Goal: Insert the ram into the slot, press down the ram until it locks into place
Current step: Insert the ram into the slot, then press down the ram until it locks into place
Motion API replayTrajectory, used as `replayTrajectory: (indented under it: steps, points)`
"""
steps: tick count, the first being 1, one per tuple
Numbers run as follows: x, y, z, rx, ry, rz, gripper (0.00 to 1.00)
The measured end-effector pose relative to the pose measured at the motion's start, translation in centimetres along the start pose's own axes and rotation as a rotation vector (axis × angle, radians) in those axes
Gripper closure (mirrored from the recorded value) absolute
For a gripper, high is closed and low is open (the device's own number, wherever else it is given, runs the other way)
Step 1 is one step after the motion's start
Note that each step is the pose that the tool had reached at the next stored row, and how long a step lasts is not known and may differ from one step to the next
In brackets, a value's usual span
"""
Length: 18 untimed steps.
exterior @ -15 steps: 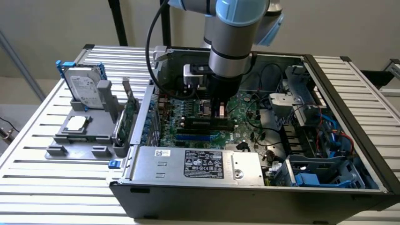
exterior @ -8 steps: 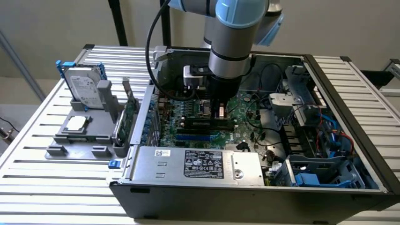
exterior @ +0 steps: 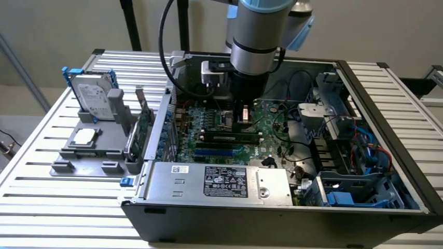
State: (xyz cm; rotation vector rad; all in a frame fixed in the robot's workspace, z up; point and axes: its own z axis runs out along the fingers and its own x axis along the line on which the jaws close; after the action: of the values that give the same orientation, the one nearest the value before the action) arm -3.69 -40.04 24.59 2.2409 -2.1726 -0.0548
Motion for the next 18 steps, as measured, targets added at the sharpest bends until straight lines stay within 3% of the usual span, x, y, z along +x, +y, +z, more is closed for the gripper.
replayTrajectory:
  steps: [3, 5, 18]
  points:
    - [-0.01, 0.15, -0.19, -0.0018, -0.0002, 0.0, 0.81]
    - [-0.01, 0.15, -0.19, -0.002, -0.0003, 0.0, 0.89]
    - [-0.01, 0.15, -0.2, -0.0021, -0.0001, 0.0, 0.89]
